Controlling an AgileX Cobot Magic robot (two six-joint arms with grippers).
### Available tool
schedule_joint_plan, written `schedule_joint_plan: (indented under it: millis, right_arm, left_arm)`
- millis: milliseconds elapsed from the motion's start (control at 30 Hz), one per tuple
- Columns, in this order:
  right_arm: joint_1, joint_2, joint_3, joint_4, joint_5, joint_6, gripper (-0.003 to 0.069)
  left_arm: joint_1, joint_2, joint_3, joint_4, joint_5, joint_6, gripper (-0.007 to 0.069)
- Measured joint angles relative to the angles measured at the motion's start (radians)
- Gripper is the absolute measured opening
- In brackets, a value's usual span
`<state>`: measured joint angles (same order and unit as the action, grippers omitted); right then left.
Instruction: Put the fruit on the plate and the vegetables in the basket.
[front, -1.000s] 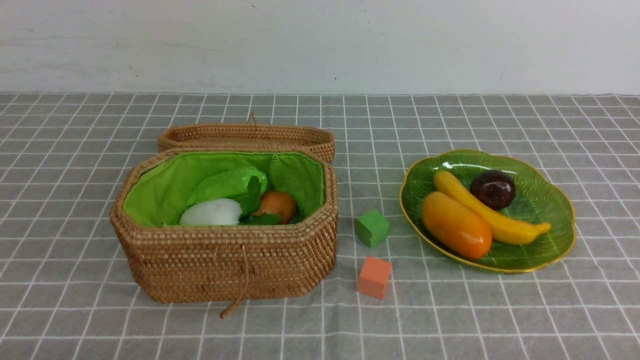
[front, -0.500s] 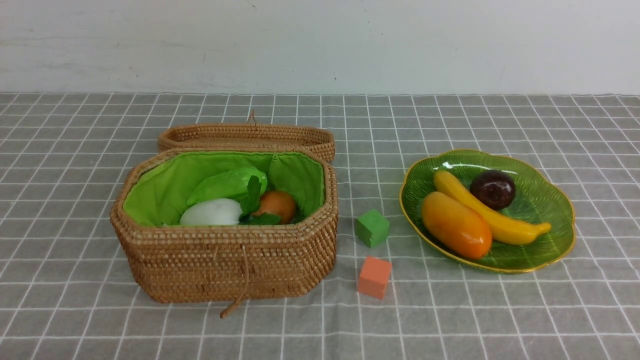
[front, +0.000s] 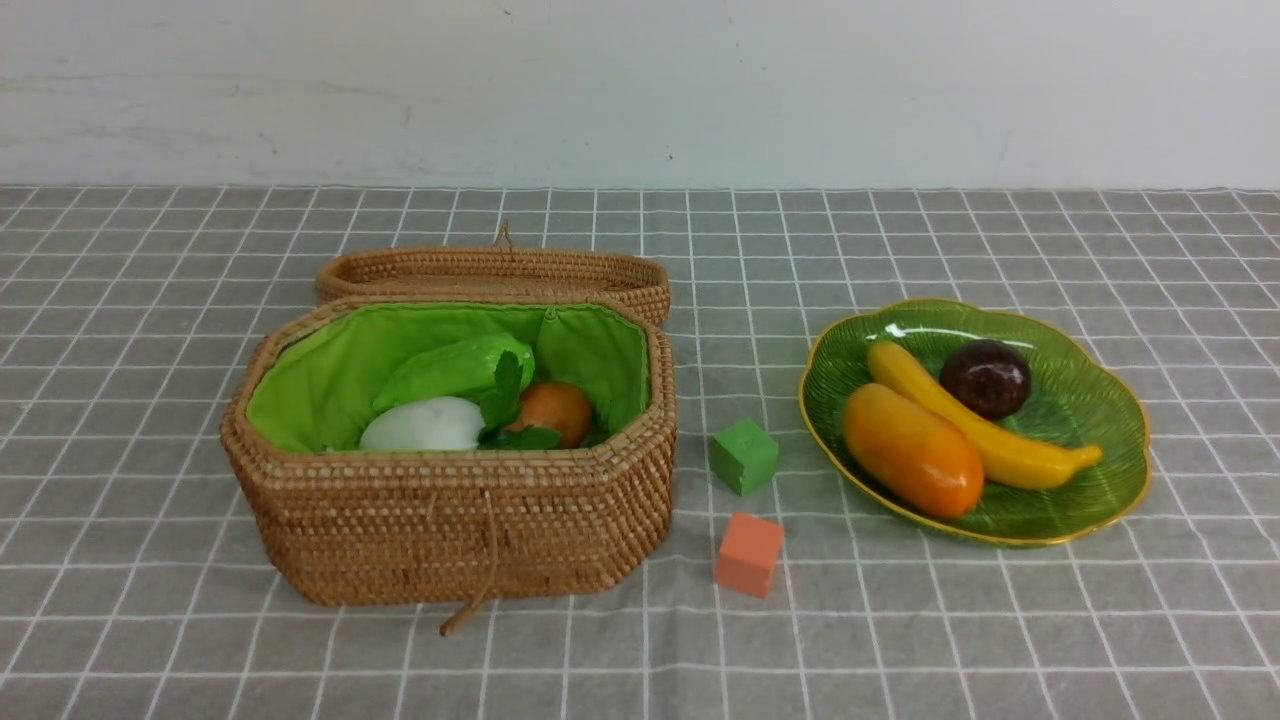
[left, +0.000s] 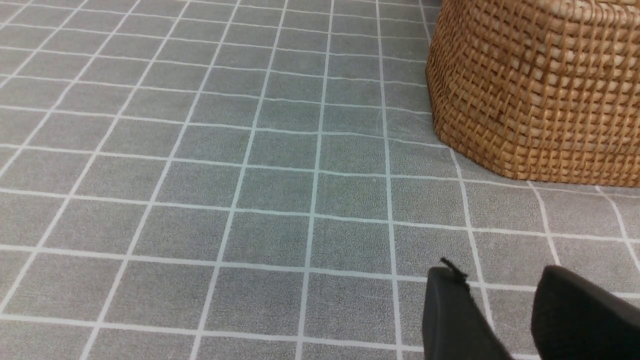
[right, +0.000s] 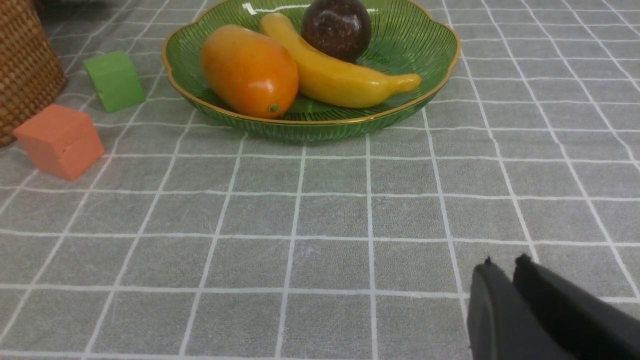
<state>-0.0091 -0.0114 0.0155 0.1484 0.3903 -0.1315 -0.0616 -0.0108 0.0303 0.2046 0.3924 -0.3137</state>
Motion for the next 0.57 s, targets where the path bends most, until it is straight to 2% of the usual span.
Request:
schedule_joint_plan:
  millis: [567]
  right_arm:
    - [0.0, 0.0, 0.0, 0.0, 0.0, 0.0, 0.0093]
  left_arm:
    - [0.0, 0.0, 0.0, 0.0, 0.0, 0.0, 0.0239]
